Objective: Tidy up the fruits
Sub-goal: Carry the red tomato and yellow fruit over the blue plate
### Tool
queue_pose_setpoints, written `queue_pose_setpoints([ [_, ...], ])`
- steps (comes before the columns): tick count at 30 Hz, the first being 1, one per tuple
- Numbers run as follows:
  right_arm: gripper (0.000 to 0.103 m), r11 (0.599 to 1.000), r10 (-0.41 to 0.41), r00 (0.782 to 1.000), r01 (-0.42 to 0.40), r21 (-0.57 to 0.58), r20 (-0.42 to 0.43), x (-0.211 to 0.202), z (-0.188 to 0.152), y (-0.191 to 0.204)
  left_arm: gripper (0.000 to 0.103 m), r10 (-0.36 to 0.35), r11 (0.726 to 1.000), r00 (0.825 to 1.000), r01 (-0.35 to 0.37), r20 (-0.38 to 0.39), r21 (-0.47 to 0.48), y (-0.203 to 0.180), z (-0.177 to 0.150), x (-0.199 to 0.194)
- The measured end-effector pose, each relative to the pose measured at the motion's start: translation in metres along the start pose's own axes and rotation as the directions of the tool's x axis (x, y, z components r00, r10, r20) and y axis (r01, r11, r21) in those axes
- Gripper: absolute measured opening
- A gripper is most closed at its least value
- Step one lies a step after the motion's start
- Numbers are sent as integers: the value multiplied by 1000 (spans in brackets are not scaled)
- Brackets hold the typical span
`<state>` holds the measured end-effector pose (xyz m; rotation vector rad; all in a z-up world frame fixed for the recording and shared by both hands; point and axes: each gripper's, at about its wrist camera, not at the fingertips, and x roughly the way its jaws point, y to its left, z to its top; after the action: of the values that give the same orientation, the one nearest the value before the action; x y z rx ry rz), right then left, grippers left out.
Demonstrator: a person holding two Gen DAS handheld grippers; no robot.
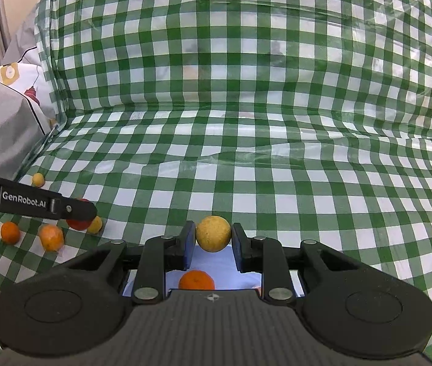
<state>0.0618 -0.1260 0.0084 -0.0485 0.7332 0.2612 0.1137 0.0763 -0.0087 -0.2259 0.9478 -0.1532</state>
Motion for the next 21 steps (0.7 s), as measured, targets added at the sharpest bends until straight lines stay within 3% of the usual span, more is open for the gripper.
queue_pose_setpoints([
  [7, 27, 998, -52, 999, 51, 39, 10, -10, 1, -23, 30, -137, 987, 990, 139, -21, 85, -21, -8, -6],
  [16, 27, 995, -57, 996, 61, 75, -62, -5, -12, -50, 30, -166, 936, 973, 207, -161, 284, -56, -34, 9],
  [21, 27, 997, -35, 992, 43, 63, -123, -1, -17, -50, 30, -135, 910, 970, 202, -201, 363, -65, -48, 17],
])
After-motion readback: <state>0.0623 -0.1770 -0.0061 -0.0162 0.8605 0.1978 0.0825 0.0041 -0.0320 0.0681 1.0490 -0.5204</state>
